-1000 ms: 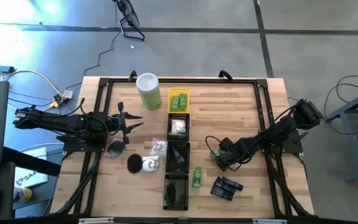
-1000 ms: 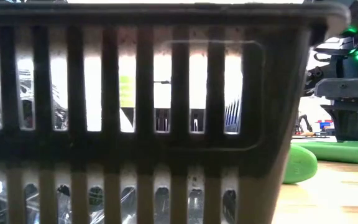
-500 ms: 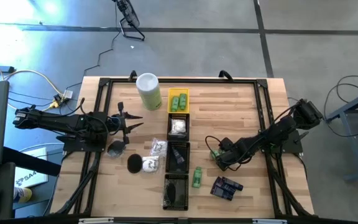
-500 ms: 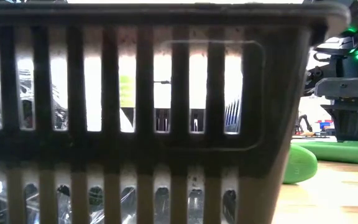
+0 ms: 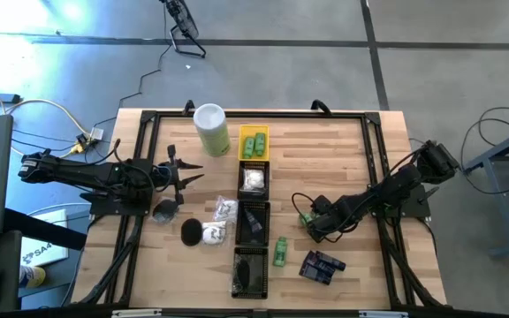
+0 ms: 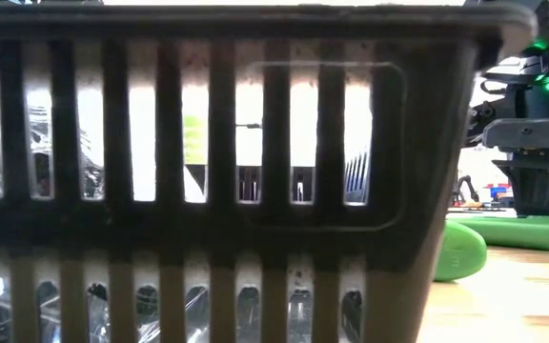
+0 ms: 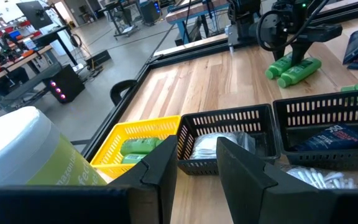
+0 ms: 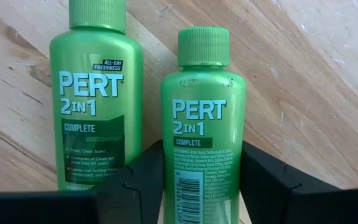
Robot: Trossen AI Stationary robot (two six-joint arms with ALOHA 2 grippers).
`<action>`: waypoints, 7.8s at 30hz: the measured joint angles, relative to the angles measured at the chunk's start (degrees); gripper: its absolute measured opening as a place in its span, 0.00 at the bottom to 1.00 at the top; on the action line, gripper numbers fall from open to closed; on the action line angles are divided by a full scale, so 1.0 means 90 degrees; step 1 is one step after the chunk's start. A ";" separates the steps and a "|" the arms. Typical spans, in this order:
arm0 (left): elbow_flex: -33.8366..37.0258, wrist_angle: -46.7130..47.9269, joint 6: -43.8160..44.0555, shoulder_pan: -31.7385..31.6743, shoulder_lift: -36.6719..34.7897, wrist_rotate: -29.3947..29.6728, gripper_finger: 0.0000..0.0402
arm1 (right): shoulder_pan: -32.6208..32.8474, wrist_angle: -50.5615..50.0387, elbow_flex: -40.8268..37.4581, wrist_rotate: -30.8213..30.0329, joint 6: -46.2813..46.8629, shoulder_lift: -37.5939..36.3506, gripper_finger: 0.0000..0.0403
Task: Pick & Place Travel size toiletries
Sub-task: Put the green bottle into the yellow basket, then put the right black hairbrush into the bottom black basket
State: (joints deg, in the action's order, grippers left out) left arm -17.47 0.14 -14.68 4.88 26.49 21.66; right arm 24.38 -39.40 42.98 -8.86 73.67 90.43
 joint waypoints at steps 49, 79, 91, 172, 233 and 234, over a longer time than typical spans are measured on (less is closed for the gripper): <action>0.0000 0.0000 0.0001 0.0001 0.0001 -0.0001 0.27 | -0.2344 0.7739 0.0068 -0.2548 -0.5049 -0.0598 0.38; -0.0007 0.0005 -0.0002 0.0001 0.0001 0.0001 0.27 | -0.3237 0.6576 0.2111 -0.2456 -0.5326 0.1465 0.38; -0.0005 0.0000 -0.0002 0.0001 0.0001 0.0001 0.27 | -0.3604 0.5890 0.2111 -0.2315 -0.4976 0.1531 0.39; 0.0002 0.0004 -0.0002 0.0001 -0.0001 -0.0001 0.27 | -0.2679 0.4787 0.2099 -0.0147 -0.5941 0.0124 0.11; 0.0002 -0.0559 0.1618 -0.0001 0.0001 -0.0004 0.27 | -0.2679 0.5031 -0.3133 -0.0420 -0.7071 -0.8145 0.11; 0.0002 -0.0557 0.1620 0.0000 0.0001 -0.0004 0.27 | -0.2679 0.5051 -0.3133 -0.0489 -0.7090 -0.8145 0.11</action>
State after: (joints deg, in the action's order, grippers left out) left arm -17.45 -4.87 -0.10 4.88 26.50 21.63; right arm 0.27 6.06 14.79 -13.27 9.86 17.12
